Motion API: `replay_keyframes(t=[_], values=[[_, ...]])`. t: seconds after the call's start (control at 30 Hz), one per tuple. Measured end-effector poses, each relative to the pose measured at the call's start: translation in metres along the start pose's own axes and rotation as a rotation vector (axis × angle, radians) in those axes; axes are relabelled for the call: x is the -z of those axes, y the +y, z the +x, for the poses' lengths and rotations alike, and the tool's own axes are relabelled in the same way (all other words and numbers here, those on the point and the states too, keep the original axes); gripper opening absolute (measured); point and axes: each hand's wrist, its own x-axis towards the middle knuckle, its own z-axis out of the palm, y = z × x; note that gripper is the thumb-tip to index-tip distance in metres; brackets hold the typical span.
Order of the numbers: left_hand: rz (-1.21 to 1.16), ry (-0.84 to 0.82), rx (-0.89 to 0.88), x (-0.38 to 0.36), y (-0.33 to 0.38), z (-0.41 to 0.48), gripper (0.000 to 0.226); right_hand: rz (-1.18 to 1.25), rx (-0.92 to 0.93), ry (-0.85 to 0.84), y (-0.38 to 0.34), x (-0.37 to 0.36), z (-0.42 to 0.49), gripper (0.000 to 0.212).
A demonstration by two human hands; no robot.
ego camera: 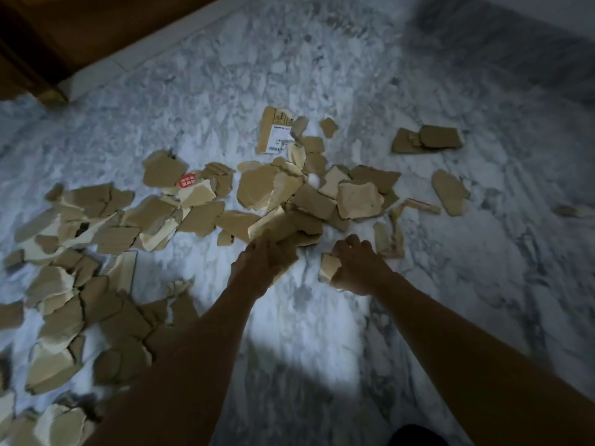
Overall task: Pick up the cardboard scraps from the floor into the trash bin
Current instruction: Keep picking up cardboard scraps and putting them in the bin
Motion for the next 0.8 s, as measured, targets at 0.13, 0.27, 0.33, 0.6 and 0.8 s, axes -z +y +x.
replay_keyframes(t=[0.13,0.27,0.33,0.6,0.8], values=[[-0.207,-0.134,0.035,0.009,0.000,-0.014,0.080,0.002,-0.127,0.088,-0.011,-0.011,0.002,0.077],[-0.119,-0.356,-0.030,0.032,0.004,-0.022,0.036,0.025,-0.184,-0.083,-0.003,-0.002,0.002,0.074],[-0.099,-0.428,-0.077,0.047,0.004,-0.014,0.021,0.065,-0.158,-0.168,0.005,0.008,0.003,0.075],[0.016,-0.099,-0.186,0.061,0.026,0.055,0.056,0.311,-0.485,0.089,0.082,0.052,0.030,0.089],[0.125,0.079,-0.017,0.025,0.025,0.047,0.051,0.567,-0.517,0.269,0.083,0.009,0.017,0.049]])
